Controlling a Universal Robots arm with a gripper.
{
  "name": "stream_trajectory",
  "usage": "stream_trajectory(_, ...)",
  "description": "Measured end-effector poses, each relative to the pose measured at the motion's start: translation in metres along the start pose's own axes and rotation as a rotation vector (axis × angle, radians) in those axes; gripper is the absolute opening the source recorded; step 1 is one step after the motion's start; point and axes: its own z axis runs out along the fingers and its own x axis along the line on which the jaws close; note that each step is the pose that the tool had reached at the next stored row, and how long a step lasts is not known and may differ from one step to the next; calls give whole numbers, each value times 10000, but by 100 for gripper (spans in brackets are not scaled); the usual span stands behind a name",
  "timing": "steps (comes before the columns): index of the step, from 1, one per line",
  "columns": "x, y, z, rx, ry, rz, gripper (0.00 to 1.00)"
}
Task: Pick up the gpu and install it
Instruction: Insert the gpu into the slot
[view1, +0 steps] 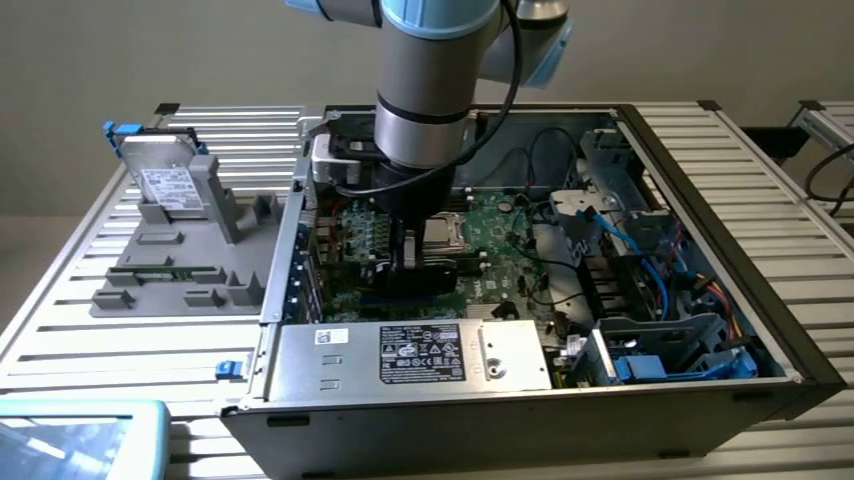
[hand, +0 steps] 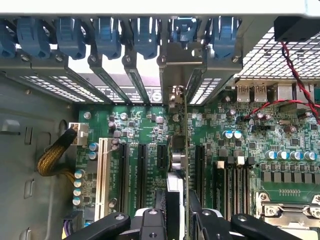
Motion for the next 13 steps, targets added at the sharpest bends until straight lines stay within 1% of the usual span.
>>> stream_trajectory(13, 1, -26, -2, 1, -2, 2, 28)
